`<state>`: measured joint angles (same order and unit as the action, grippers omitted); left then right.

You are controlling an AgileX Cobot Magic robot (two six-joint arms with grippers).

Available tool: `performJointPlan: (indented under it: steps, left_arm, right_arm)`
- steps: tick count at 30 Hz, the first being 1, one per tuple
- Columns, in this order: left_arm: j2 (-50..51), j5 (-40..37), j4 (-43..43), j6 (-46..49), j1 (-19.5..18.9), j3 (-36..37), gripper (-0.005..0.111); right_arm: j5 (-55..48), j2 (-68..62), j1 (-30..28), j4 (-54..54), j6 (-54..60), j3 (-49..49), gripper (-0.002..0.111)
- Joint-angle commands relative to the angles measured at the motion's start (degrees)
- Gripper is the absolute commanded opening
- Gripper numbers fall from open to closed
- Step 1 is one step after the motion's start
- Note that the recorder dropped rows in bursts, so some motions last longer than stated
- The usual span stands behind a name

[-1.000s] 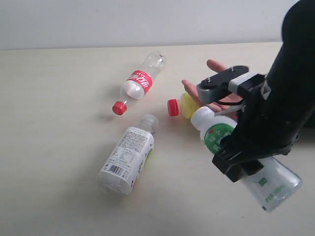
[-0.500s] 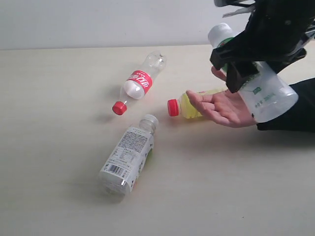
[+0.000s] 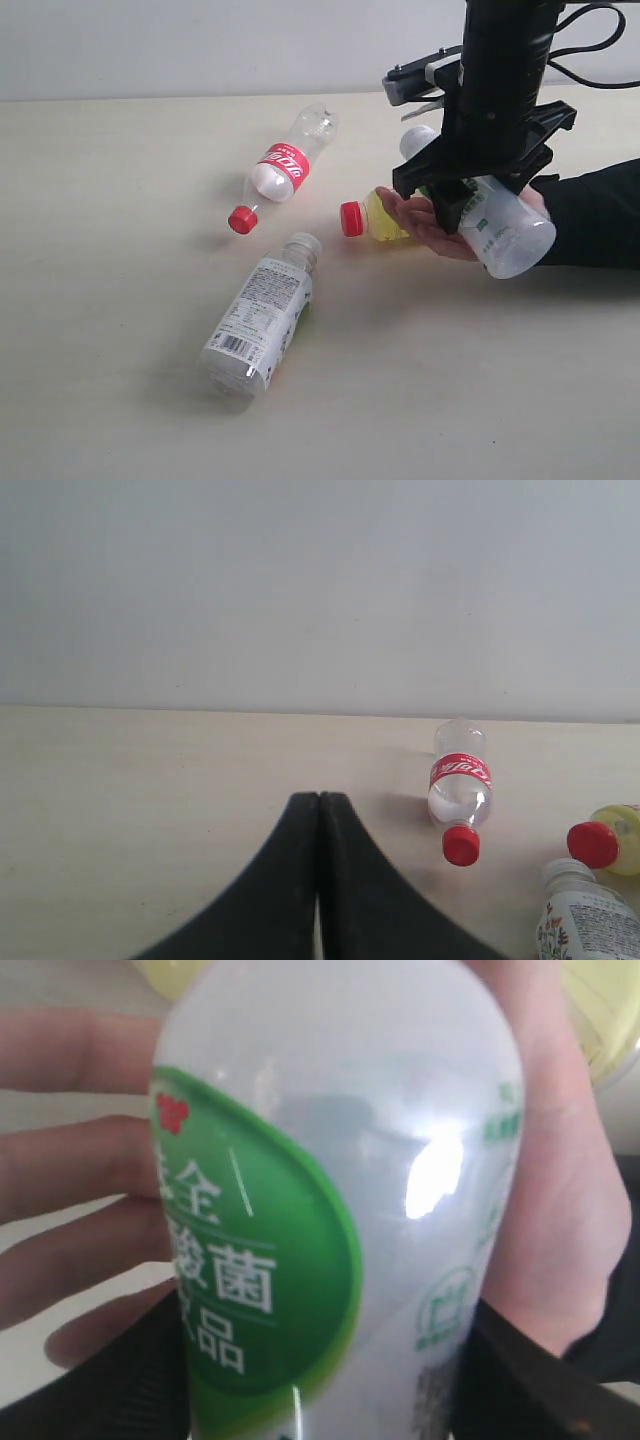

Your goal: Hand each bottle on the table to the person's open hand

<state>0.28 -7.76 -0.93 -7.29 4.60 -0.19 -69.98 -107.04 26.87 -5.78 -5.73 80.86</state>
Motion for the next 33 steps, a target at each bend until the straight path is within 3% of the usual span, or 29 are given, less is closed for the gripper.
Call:
performJointPlan:
  steps: [1, 18, 20, 28, 33]
  left_arm:
    - [0.1, 0.5, 0.3, 0.1, 0.0, 0.2, 0.0]
    - [0.1, 0.5, 0.3, 0.1, 0.0, 0.2, 0.0]
    - [0.1, 0.5, 0.3, 0.1, 0.0, 0.2, 0.0]
    - [0.1, 0.5, 0.3, 0.1, 0.0, 0.2, 0.0]
    - [0.1, 0.5, 0.3, 0.1, 0.0, 0.2, 0.0]
  right_arm:
    - [0.0, -0.2, -0.3, -0.7, -0.4, 0.7, 0.0]
    - [0.2, -0.2, -0.3, -0.4, -7.5, 0.7, 0.002]
    - [0.3, -0.2, -0.3, -0.4, -7.5, 0.7, 0.007]
    - [0.5, -0.2, -0.3, -0.4, -7.5, 0.7, 0.045]
    - [0.5, -1.0, -0.3, -0.3, -7.5, 0.7, 0.06]
